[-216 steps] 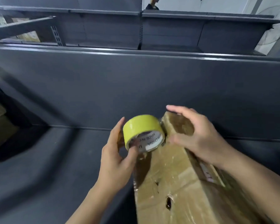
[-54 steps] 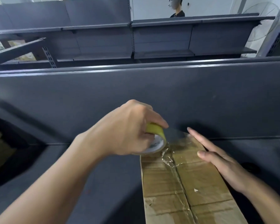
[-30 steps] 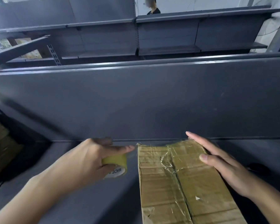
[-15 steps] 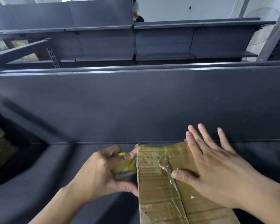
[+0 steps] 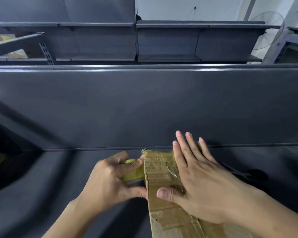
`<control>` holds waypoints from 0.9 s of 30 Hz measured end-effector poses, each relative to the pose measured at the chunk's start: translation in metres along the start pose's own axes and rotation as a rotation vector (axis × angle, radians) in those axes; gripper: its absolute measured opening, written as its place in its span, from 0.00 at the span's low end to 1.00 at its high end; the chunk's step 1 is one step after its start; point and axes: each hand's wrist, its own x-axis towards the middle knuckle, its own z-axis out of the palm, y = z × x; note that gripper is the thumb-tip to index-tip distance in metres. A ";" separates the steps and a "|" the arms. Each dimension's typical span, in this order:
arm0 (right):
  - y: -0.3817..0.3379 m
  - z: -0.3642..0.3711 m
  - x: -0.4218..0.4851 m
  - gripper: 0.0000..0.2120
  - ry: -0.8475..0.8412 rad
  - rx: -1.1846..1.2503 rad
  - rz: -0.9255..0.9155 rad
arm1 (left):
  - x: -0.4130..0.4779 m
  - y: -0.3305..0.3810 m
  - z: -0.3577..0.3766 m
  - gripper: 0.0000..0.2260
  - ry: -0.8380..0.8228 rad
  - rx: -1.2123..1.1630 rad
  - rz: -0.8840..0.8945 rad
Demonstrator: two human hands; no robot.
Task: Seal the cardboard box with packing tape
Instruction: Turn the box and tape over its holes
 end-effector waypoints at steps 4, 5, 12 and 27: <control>0.004 0.007 0.003 0.53 0.047 0.045 -0.006 | 0.005 0.000 0.001 0.39 0.029 0.035 0.042; 0.005 0.007 0.002 0.53 0.041 0.048 -0.008 | 0.006 0.001 0.001 0.40 0.031 0.043 0.050; 0.002 0.010 -0.001 0.50 0.091 0.027 -0.008 | 0.001 0.003 0.000 0.42 0.015 0.058 0.026; -0.007 0.004 -0.003 0.46 0.091 0.095 -0.063 | -0.001 0.006 -0.003 0.40 -0.023 0.110 -0.038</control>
